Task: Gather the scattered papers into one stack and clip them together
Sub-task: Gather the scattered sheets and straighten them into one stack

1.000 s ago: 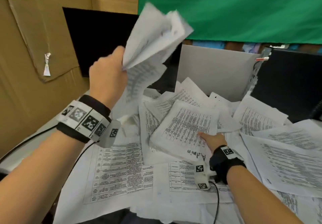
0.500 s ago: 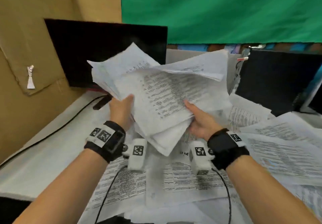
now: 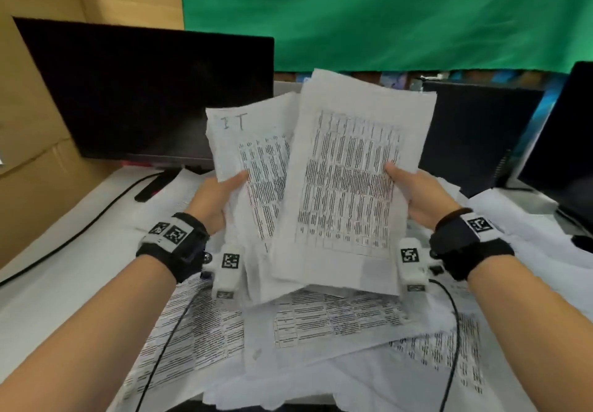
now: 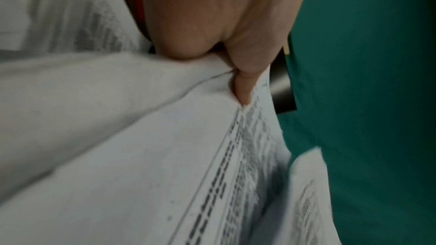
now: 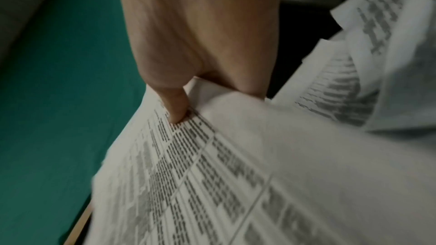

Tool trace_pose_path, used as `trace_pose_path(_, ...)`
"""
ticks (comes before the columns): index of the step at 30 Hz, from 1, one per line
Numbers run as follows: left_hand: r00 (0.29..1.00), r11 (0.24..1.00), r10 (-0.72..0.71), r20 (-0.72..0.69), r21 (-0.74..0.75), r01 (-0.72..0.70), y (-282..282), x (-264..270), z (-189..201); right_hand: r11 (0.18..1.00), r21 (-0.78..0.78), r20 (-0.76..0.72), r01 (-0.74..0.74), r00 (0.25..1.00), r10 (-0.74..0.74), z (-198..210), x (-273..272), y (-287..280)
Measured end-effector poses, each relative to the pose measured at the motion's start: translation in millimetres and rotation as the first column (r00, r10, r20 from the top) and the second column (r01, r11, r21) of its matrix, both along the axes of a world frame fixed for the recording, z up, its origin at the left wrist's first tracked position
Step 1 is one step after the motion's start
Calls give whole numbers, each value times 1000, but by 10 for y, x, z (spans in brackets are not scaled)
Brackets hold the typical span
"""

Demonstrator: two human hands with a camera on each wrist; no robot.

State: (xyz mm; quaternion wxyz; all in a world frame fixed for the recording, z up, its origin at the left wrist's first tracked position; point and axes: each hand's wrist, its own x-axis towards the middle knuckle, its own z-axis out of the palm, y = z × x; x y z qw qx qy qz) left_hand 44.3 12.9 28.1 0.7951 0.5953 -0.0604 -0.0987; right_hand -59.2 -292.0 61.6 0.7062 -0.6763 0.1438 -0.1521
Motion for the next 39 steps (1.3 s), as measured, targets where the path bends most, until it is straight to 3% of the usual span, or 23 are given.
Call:
trace_pose_path(2,992,993,-103,71,63,98,-221,-68,146,994,-93,-8,-53,999,53,65,-22,24)
trace_pose_path(5,969,986,-129,209,128,104,-575,-162,278,990,-123,-9,-75,997,75,33,-41,42)
trace_pose_path(8,953,997,-32,301,72,11,-832,-260,345,986,-27,99,162,982,-158,46,-118,-61)
trace_pose_path(10,929,996,-40,367,86,9,-977,-330,365,965,-22,202,263,946,-253,140,-221,-154)
trace_pose_path(13,855,986,-106,508,167,23,-1190,-440,445,970,-73,323,232,926,-197,333,-395,-237)
trace_pose_path(15,826,991,-70,559,133,-7,-1285,-499,558,971,-111,389,212,908,-154,456,-537,-293)
trace_pose_path(19,851,988,-149,503,37,151,-1433,-573,607,987,-107,355,121,932,-76,436,-780,-441)
trace_pose_path(22,840,959,-282,464,101,266,-1603,-693,534,983,-117,316,142,944,-98,362,-837,-451)
trace_pose_path(24,808,964,-267,525,147,223,-1738,-799,620,961,-163,372,224,916,-150,468,-829,-382)
trace_pose_path(27,755,992,-118,645,43,119,-1834,-877,876,945,-180,518,275,843,-146,735,-848,-337)
trace_pose_path(29,753,993,-81,653,-13,118,-1812,-839,938,940,-208,556,269,824,-113,807,-916,-402)
trace_pose_path(30,782,989,-133,609,36,140,-1794,-804,894,939,-224,524,263,845,-112,759,-948,-450)
trace_pose_path(32,852,940,-308,424,275,203,-1768,-732,678,954,-232,338,192,935,-106,452,-972,-581)
trace_pose_path(33,850,865,-423,315,421,274,-1757,-737,541,964,-218,219,152,970,-104,240,-982,-626)
trace_pose_path(35,776,692,-602,188,606,391,-1788,-808,305,972,-207,88,109,992,-92,-113,-989,-609)
trace_pose_path(36,771,690,-603,206,621,373,-1818,-856,249,975,-188,107,122,989,-103,-203,-963,-598)
trace_pose_path(39,867,865,-396,303,440,242,-1934,-924,263,979,-63,254,196,951,-175,-150,-882,-543)
